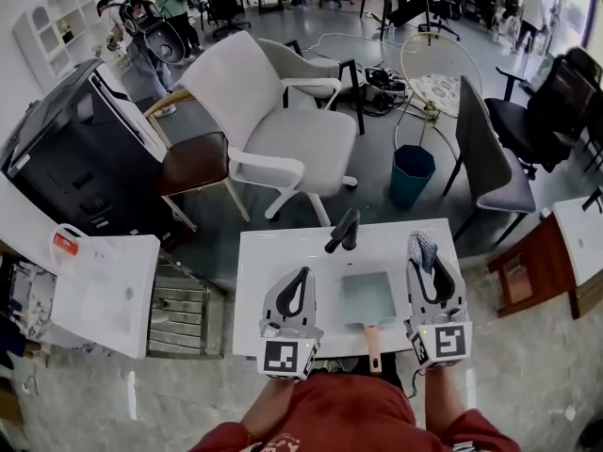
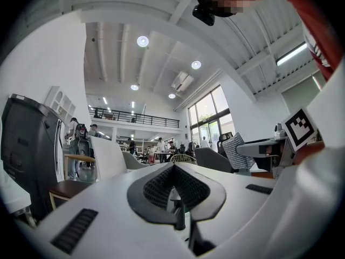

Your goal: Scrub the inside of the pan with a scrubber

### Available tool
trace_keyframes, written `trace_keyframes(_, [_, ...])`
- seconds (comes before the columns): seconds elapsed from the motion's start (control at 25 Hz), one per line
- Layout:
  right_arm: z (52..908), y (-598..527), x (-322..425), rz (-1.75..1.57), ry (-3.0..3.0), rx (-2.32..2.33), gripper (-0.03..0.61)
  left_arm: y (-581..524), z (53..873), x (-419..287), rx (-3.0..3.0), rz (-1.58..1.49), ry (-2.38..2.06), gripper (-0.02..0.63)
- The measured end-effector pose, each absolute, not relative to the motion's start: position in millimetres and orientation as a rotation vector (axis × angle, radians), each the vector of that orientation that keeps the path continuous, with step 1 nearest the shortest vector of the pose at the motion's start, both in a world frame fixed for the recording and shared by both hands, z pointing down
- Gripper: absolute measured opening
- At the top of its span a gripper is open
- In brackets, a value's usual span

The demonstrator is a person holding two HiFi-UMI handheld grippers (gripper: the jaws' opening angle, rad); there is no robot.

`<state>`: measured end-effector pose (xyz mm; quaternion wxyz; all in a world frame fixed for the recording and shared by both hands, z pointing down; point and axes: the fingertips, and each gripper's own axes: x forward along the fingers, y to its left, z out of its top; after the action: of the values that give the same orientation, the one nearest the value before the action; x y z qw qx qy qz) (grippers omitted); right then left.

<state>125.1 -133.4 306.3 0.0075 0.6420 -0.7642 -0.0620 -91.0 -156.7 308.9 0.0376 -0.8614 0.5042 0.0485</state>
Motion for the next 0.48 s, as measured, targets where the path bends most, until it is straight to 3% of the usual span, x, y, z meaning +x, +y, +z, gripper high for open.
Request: trace_keyframes(0.48, [307.7, -137.0, 122.8, -0.148, -2.399, 2.006, 0.167, -157.1, 309.1, -88.1, -2.649, 0.137, 1.545, 0.011])
